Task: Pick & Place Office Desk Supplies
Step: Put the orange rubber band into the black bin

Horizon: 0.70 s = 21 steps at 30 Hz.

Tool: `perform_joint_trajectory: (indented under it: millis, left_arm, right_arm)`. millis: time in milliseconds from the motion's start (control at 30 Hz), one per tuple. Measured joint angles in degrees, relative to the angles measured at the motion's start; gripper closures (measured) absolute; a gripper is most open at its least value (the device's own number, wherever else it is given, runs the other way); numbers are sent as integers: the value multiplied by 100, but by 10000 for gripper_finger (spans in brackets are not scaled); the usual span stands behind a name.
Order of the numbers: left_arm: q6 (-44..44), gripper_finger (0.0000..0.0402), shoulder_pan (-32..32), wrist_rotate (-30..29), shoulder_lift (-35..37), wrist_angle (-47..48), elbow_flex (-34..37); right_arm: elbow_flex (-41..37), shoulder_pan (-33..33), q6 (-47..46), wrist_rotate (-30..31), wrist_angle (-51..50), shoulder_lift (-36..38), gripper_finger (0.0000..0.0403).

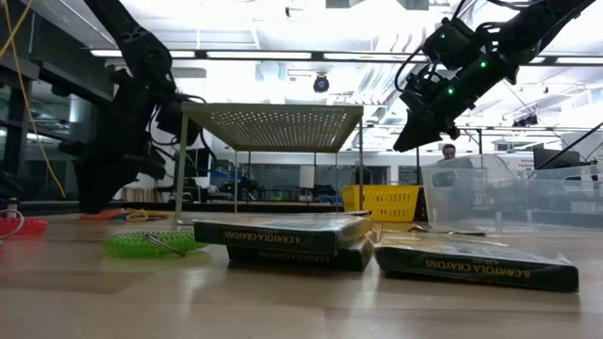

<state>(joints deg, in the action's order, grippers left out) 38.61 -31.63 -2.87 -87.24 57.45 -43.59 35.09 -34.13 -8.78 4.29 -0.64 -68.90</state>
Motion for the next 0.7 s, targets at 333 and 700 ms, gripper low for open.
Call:
perform_joint_trajectory:
  millis: [333,700]
  left_arm:
    - [-70,327,-142,49,-151,-17,-17]
    - [-63,386,-138,129,-153,-55,-15]
  right_arm:
    - [0,-2,0,-2,0,0,328]
    - [0,-2,-2,-2,2,0,328]
